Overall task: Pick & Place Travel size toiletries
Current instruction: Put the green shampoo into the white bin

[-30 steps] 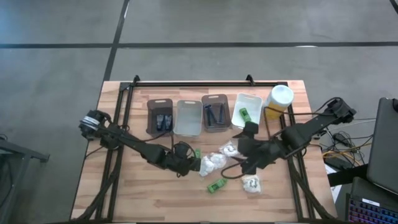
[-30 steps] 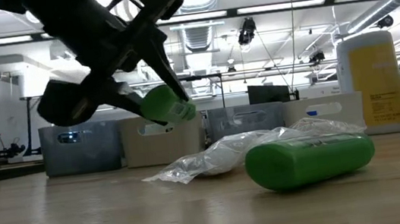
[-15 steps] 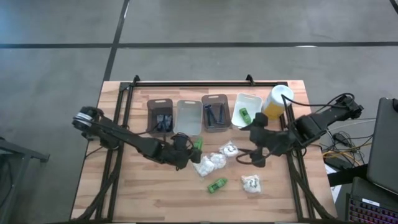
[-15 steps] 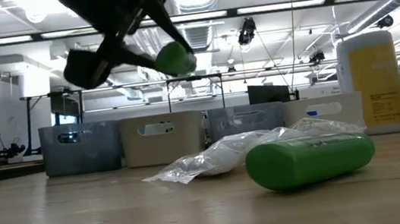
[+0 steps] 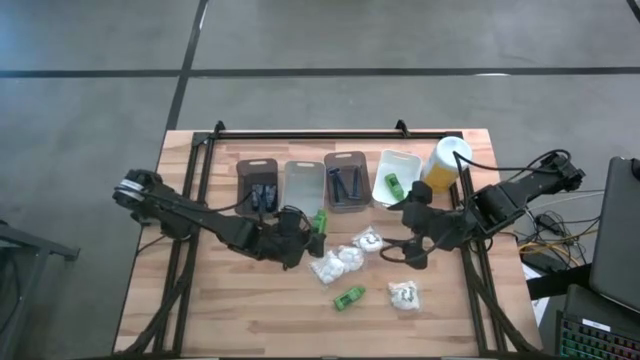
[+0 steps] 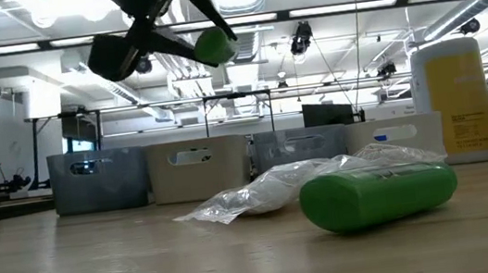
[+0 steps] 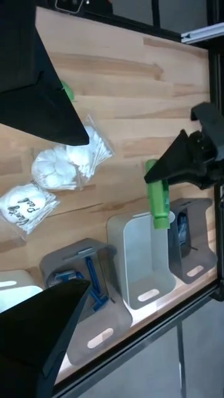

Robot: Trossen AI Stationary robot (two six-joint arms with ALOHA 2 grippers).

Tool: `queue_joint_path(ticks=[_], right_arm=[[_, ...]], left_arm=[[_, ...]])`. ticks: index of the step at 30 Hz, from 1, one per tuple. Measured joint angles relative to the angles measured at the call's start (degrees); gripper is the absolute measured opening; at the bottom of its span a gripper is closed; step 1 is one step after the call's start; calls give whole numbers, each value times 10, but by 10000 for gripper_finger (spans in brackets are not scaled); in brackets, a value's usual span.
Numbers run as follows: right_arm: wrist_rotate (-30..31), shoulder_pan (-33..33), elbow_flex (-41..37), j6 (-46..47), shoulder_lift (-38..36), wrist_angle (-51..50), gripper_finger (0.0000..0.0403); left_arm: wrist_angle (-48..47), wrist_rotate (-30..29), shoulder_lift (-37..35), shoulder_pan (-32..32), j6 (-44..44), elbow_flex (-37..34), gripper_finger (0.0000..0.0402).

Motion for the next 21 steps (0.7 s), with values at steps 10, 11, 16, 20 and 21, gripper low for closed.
queue_joint_path(ticks=[10,11,16,20,21], right_arm=[[5,-62,1,43,-39,-44,366],[5,-71,0,45,-45,-54,366],[7,-118,0,46,-75,-60,366],[-3,-144,0,71,-90,-65,366],[-15,-146,-2,88,-91,-67,366]], left_arm=[[4,58,0,104,83,-4,154],[16,73,0,117,99,-4,154],[171,149,15,177,174,-2,154],[194,202,28,197,231,2,154],[195,203,29,196,262,2,154]])
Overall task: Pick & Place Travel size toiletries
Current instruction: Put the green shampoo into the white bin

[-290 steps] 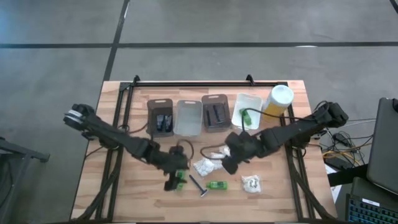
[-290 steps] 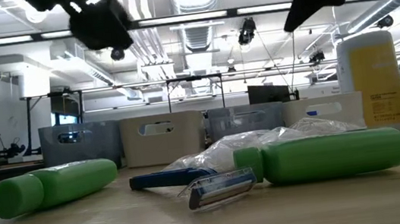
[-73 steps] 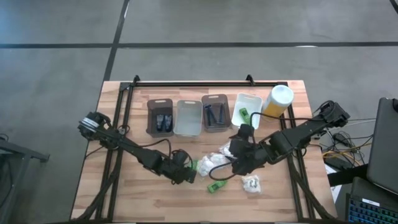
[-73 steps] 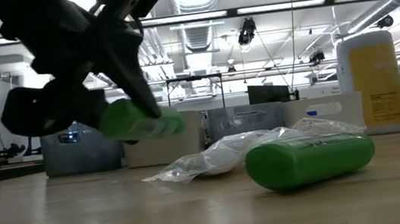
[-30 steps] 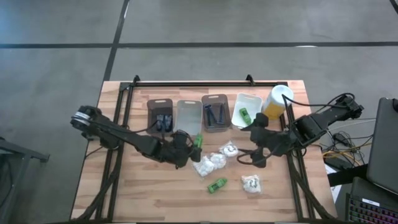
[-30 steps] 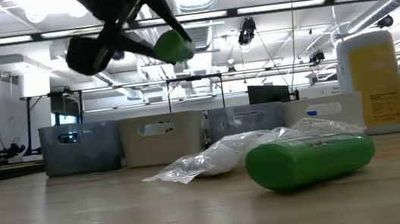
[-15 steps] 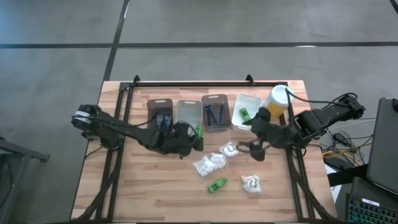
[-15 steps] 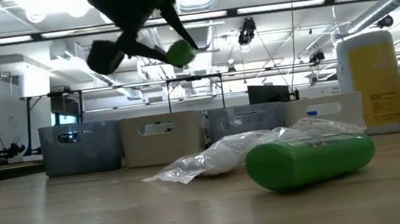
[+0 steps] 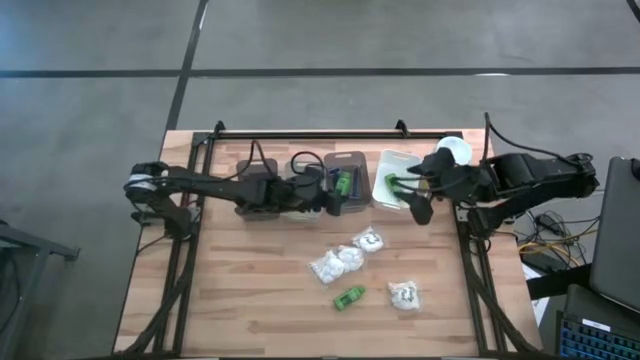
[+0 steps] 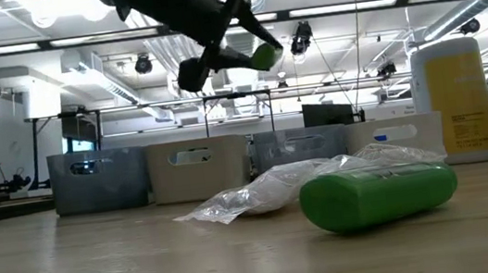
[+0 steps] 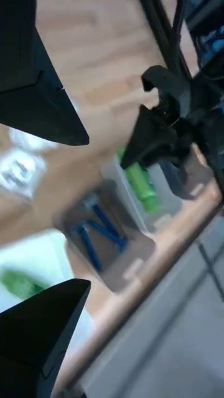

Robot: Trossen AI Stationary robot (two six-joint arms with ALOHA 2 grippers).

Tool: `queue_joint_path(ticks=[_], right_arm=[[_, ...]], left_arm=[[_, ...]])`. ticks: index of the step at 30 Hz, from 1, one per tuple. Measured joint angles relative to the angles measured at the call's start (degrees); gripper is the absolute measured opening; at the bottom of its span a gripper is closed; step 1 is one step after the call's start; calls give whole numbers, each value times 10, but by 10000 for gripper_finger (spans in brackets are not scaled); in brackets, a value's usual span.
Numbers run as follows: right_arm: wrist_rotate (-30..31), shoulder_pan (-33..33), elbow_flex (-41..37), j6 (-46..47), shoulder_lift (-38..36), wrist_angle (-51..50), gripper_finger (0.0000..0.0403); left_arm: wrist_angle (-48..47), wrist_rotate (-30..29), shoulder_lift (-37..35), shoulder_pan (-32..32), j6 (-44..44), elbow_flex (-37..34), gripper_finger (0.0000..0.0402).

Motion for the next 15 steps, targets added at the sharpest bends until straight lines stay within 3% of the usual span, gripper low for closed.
queue_joint_path(ticks=[5,7,11,15], right_arm=[[-84,-9,-18,67,5,3,366],[-100,-19,-36,88,12,41,366],[-105,-39,-71,121,30,162,366],[-105,-47,-90,139,53,255,366]], left_arm=[[33,13,-17,-46,210,0,154],[64,-2,-25,-67,241,2,154],[77,-99,-27,-81,271,4,154],[78,-155,-25,-84,306,5,154]])
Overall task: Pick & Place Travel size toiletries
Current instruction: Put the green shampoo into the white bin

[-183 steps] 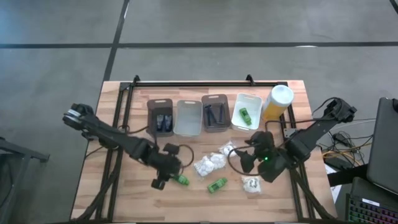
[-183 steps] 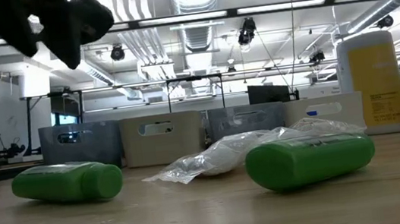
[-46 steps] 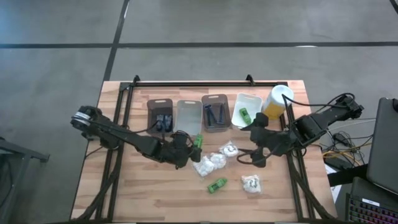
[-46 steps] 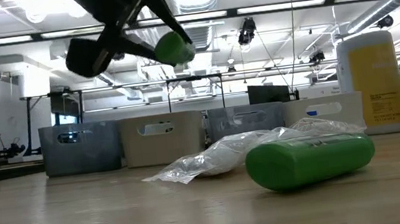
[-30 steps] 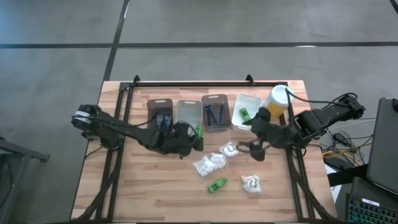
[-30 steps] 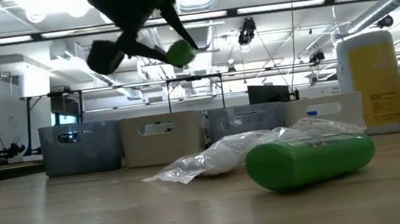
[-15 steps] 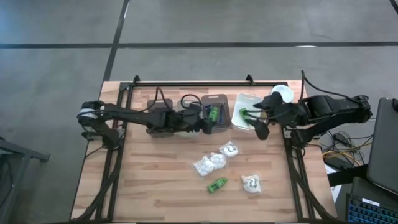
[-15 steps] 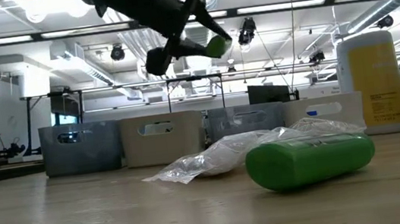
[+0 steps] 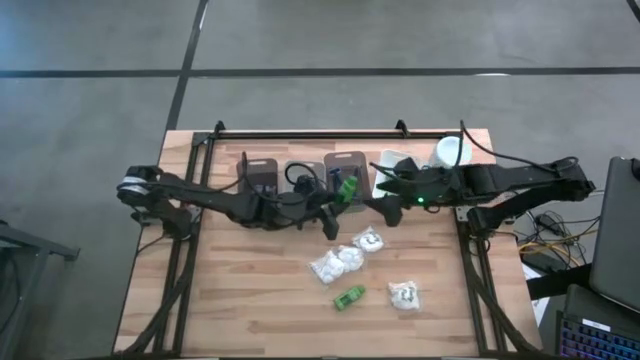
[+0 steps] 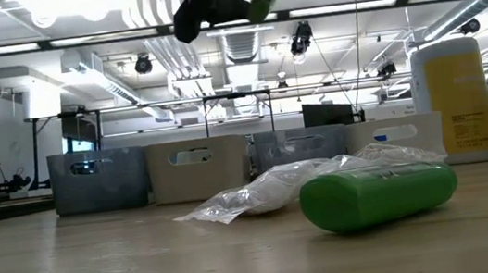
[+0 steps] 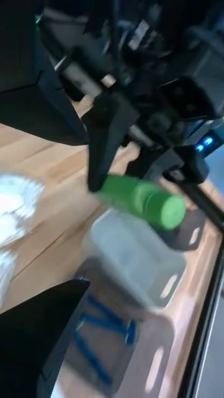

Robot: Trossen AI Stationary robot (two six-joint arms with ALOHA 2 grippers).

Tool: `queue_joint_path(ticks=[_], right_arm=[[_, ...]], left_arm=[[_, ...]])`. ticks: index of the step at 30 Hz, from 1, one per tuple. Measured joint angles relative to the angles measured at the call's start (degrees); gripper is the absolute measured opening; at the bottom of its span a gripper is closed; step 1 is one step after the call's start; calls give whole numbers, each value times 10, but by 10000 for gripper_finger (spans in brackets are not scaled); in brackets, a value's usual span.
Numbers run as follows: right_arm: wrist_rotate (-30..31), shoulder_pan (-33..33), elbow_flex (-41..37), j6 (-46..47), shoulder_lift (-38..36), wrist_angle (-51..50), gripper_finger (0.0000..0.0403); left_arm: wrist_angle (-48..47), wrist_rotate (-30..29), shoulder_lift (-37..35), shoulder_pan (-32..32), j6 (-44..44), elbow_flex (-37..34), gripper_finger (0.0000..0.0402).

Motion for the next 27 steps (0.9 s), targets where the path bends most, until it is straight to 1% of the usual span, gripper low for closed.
queue_joint_path(ticks=[2,4,7,9,12,17,20,25,27], right_arm=[[1,0,0,1,10,28,366],[3,-3,2,9,24,25,366],[3,-10,3,15,44,35,366],[1,-15,3,17,55,84,366],[0,-24,11,27,70,112,366],[-2,-28,13,34,86,109,366],[-2,-30,14,41,95,117,366],[-2,-35,15,41,122,120,364],[-12,-37,18,41,132,128,358]], left_arm=[[3,-17,0,-1,11,-1,154],[15,-22,0,0,24,-1,154],[25,-22,0,1,35,1,154],[24,-18,0,0,36,2,154],[25,-7,0,-1,35,2,154],[26,-5,0,-2,38,1,154],[28,11,0,-2,38,1,154],[28,16,0,-7,42,0,154],[30,17,0,-8,49,0,154]])
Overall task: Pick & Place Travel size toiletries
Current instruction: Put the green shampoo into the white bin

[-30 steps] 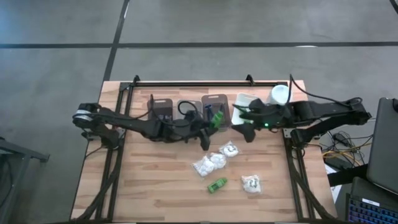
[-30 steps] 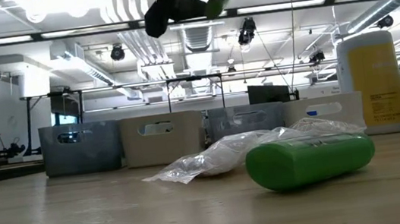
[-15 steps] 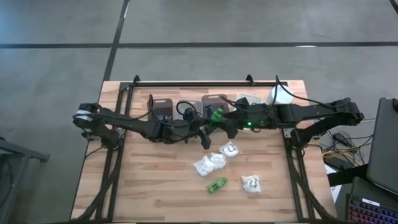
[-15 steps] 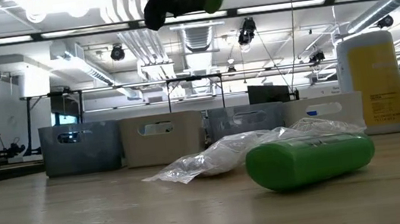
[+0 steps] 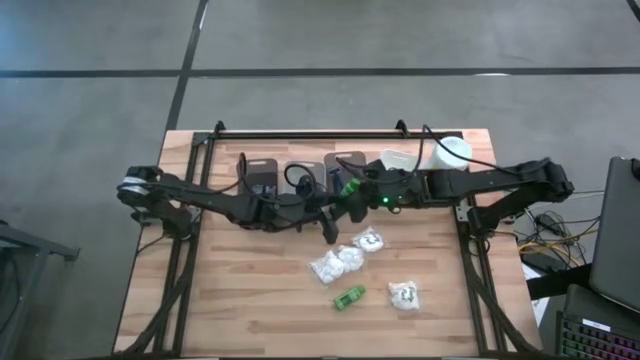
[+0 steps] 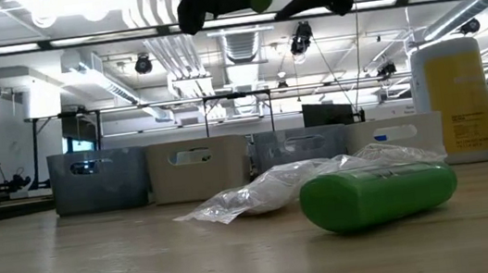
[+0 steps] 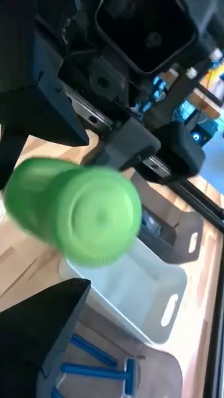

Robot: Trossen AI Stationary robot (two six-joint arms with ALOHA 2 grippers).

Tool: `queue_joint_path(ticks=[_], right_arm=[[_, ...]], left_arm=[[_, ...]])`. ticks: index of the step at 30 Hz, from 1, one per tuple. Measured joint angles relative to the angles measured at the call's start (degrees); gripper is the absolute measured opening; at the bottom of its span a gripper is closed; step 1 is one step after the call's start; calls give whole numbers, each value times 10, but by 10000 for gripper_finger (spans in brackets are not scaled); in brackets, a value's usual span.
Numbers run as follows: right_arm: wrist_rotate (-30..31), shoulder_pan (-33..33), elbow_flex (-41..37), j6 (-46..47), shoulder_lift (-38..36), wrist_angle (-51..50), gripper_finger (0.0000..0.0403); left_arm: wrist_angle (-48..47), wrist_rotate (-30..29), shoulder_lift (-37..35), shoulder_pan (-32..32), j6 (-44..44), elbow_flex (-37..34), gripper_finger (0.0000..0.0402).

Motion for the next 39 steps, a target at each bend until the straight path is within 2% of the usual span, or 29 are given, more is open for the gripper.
queue_joint_path(ticks=[10,20,29,33,39], right_arm=[[20,0,3,26,2,-4,292],[17,0,-8,69,13,-19,248],[14,1,-9,59,22,-10,162],[12,1,-9,59,24,-11,128],[19,0,-11,34,23,-36,105]], left_arm=[[-30,-8,0,0,12,-3,154],[-52,-13,1,0,9,-3,154],[-89,2,1,-1,-7,-3,155],[-103,4,1,-4,-35,-3,174],[-156,27,-1,-5,-123,-4,235]])
